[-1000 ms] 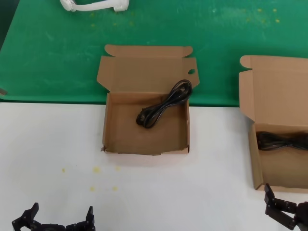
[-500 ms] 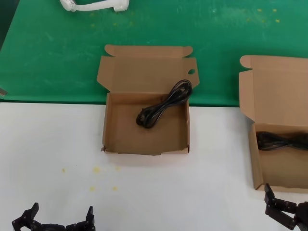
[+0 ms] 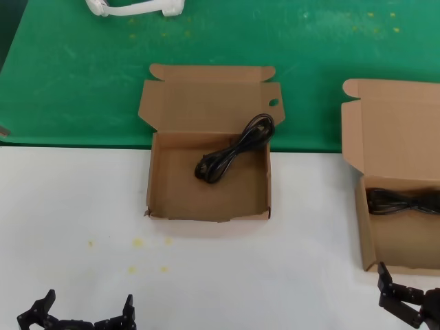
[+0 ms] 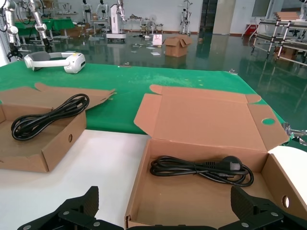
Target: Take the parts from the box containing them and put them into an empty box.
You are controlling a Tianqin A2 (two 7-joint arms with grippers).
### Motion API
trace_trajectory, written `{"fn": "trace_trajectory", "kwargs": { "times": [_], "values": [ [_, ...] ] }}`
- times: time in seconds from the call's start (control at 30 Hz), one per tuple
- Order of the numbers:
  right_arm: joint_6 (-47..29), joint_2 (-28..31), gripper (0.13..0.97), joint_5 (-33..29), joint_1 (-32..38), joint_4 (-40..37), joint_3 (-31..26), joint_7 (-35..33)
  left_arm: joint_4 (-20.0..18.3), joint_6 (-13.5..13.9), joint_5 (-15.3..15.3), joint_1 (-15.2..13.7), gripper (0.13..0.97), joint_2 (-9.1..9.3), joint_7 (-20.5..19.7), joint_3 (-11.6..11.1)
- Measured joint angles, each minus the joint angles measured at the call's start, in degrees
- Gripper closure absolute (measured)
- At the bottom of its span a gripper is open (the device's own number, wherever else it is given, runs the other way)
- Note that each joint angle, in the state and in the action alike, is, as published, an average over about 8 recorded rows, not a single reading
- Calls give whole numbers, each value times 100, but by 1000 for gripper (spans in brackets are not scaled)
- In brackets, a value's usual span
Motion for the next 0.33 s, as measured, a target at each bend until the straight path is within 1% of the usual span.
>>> {"fn": "trace_trajectory", "kwargs": {
  "times": [0.33],
  "values": [
    [0,0,129,0,0,0,0,0,0,0,0,0,132,0,0,0]
  ]
}}
